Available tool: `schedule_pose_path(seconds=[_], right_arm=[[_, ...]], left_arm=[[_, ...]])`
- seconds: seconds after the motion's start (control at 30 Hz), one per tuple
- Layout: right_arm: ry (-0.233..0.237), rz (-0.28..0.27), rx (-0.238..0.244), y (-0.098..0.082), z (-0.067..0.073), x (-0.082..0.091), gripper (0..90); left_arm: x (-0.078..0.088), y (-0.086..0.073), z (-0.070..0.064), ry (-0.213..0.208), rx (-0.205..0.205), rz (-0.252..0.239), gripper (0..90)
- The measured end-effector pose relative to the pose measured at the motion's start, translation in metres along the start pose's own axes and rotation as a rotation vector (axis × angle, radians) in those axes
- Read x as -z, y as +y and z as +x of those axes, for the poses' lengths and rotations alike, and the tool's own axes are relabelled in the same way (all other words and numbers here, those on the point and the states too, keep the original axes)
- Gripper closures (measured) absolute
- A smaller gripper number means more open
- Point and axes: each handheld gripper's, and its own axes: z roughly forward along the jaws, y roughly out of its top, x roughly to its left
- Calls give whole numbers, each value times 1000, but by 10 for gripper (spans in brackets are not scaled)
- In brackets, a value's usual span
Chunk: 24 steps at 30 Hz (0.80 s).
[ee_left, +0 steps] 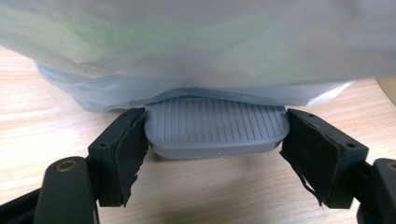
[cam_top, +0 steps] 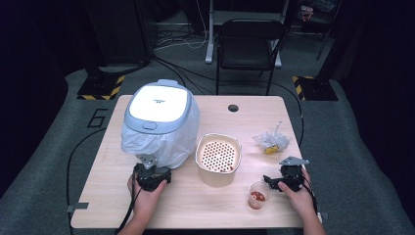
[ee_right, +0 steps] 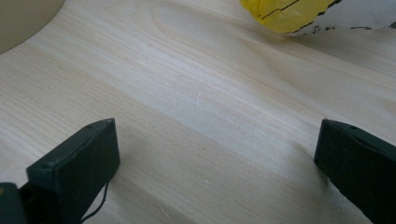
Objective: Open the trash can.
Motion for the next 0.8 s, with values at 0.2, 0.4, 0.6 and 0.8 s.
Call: schedule_pose_path(seconds=[0.2, 0.4, 0.6, 0.8], right_arm=[[0, 0, 0, 0, 0, 0, 0], [0, 0, 0, 0, 0, 0, 0], [0, 0, 0, 0, 0, 0, 0], [0, 0, 0, 0, 0, 0, 0]], left_arm=[[14, 4, 3, 20, -45, -16, 293], [13, 6, 1, -8, -14, -41, 445], [11, 5, -1, 40, -58, -33, 490], [9, 12, 2, 35, -67, 27, 513]])
